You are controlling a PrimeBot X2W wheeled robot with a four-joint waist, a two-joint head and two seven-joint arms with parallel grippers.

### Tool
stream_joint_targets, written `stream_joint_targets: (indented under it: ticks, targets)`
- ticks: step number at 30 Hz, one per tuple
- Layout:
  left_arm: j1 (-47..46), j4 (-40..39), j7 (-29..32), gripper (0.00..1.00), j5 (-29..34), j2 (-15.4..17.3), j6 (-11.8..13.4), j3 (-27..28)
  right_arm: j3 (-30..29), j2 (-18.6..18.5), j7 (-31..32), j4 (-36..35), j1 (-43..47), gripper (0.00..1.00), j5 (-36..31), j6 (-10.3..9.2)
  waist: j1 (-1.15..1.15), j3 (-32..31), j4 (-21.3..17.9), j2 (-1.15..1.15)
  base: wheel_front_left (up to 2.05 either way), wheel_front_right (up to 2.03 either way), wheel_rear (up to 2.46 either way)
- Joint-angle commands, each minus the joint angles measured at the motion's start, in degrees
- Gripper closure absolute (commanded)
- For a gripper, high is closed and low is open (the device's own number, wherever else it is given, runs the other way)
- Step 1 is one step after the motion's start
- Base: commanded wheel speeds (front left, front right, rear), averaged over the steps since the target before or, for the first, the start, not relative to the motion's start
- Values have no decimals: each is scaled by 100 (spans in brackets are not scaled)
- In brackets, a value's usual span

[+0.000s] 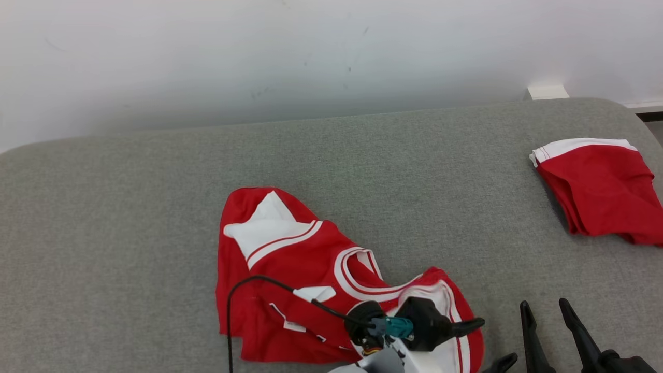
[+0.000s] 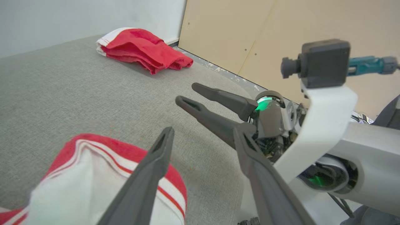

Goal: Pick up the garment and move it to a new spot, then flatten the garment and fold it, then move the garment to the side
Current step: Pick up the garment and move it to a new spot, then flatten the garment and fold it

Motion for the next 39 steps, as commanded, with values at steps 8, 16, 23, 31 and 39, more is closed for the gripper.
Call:
stream_joint_targets:
  ticks: [8, 16, 23, 31, 39]
  targets:
    - [339, -228, -782, 0, -139, 285, 517, 531, -184, -4, 3, -33, 61, 0, -28, -18, 0, -124, 182, 0, 0, 0, 0]
    - [1090, -331, -1690, 0, 3, 999, 1706, 1540, -425, -5, 3, -142, 226, 0, -114, -18, 0, -276, 377, 0, 0, 0, 0]
    - [1990, -461, -1850, 0, 251, 1256, 2299, 2368, -666, -4, 3, -199, 379, 0, -239, -18, 0, -437, 607, 0, 0, 0, 0]
    - [3179, -592, -1850, 0, 1012, 1106, 2232, 3671, -850, -4, 3, -191, 541, 0, -251, -18, 0, -622, 833, 0, 0, 0, 0]
    - [3456, -491, -1851, 0, 1567, 787, 1726, 4310, -796, -4, 3, -148, 494, 0, -261, -18, 0, -631, 904, 0, 0, 0, 0]
